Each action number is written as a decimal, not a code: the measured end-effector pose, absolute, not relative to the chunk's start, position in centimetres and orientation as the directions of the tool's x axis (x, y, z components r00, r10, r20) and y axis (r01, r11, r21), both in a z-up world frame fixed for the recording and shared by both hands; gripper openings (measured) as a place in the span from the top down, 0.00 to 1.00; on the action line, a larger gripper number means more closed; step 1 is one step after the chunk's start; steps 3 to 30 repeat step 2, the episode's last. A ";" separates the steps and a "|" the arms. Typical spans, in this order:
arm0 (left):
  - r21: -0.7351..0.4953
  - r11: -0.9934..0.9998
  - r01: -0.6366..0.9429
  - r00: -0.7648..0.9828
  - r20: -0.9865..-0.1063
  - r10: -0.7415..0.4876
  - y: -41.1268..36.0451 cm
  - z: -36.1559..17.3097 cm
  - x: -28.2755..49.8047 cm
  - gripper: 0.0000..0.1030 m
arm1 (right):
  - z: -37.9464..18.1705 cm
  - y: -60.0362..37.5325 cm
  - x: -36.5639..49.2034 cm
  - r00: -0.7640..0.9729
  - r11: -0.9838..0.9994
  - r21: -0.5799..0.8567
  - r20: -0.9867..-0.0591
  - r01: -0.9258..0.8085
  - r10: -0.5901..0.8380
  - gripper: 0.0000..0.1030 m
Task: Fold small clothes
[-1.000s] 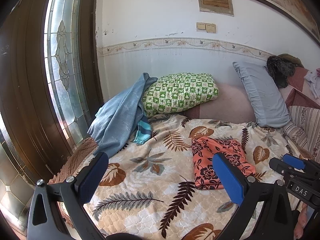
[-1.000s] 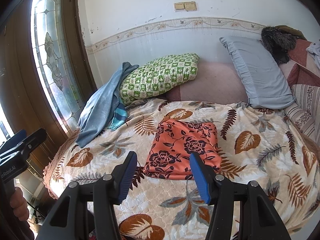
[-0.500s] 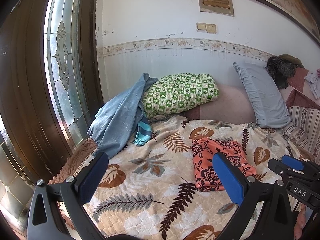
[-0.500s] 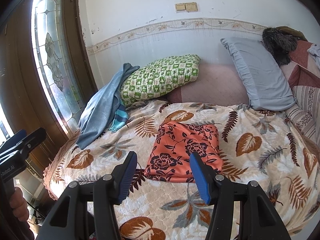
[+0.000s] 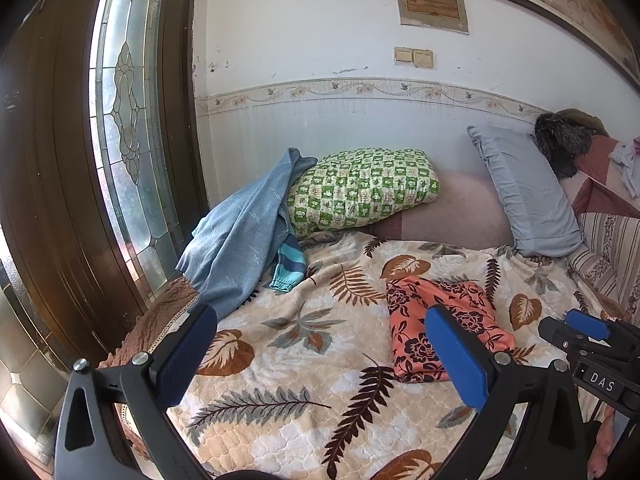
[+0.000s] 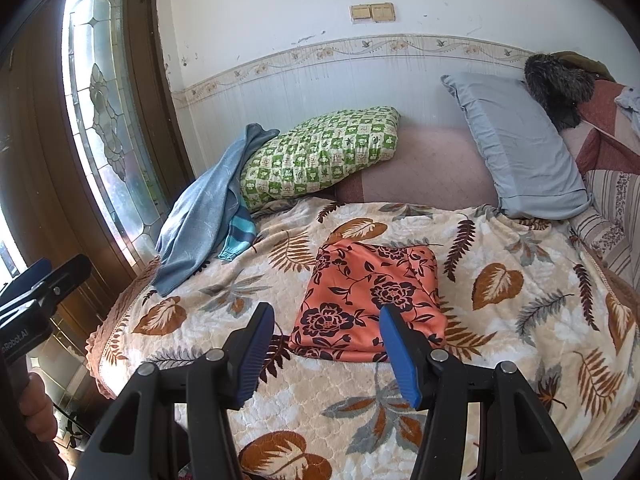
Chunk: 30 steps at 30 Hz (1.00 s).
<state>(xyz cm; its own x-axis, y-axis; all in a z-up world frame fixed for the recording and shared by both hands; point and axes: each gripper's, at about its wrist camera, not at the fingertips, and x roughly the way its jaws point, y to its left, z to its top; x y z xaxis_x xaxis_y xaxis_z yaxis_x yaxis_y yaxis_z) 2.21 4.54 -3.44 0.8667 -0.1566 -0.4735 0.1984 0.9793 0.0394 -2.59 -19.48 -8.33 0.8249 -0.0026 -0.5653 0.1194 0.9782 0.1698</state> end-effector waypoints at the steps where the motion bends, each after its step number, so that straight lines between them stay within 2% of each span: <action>1: 0.039 0.980 0.194 0.868 -0.473 -0.153 4.6 -3.5 2.3 0.00 | -8.3 -19.5 -2.6 0.825 0.978 0.169 -0.565 0.119 -0.003 0.43; 30: 0.037 0.981 0.191 0.869 -0.472 -0.151 4.6 -3.5 2.3 0.00 | -8.4 -19.5 -2.6 0.826 0.978 0.169 -0.564 0.119 -0.003 0.43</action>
